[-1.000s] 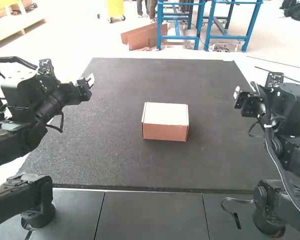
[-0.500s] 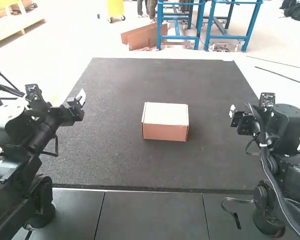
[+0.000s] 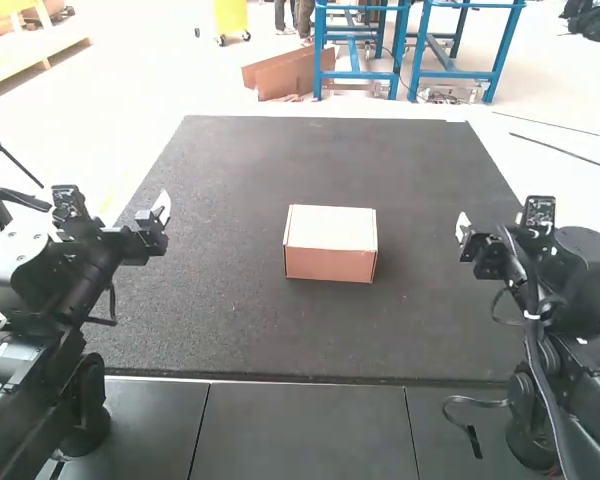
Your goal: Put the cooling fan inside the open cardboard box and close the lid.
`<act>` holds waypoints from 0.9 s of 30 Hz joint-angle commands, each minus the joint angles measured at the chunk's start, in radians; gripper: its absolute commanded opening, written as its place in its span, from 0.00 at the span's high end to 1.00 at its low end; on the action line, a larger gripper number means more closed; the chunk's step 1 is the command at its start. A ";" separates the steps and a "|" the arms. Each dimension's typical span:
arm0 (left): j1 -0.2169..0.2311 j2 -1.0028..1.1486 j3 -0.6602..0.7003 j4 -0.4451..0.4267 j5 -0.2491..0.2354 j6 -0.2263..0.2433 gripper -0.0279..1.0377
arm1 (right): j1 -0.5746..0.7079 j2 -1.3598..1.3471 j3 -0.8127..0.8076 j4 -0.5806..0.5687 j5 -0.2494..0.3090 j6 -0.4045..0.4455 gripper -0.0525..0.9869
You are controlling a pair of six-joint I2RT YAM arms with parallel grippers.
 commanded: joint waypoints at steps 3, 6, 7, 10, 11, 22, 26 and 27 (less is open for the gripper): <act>0.009 -0.012 -0.006 -0.022 0.006 0.152 0.07 | 0.017 -0.115 -0.004 -0.053 0.001 0.028 0.07; 0.011 -0.012 -0.006 -0.048 0.005 0.147 0.07 | 0.011 -0.217 -0.005 -0.163 0.004 0.053 0.07; 0.011 -0.012 -0.006 -0.062 0.003 0.138 0.07 | 0.013 -0.254 -0.005 -0.206 0.002 0.053 0.07; 0.015 -0.012 -0.007 -0.097 0.005 0.132 0.06 | 0.003 -0.244 -0.005 -0.225 0.044 0.074 0.07; 0.020 -0.012 -0.006 -0.115 0.005 0.133 0.06 | -0.003 -0.249 -0.004 -0.228 0.045 0.076 0.07; 0.083 -0.014 -0.007 -0.140 0.003 0.121 0.07 | -0.006 -0.247 -0.004 -0.260 0.065 0.057 0.07; 0.101 -0.012 -0.006 -0.143 0.005 0.121 0.06 | -0.006 -0.249 -0.004 -0.260 0.065 0.056 0.07; 0.104 -0.012 -0.006 -0.143 0.005 0.121 0.07 | -0.006 -0.249 -0.004 -0.260 0.065 0.056 0.07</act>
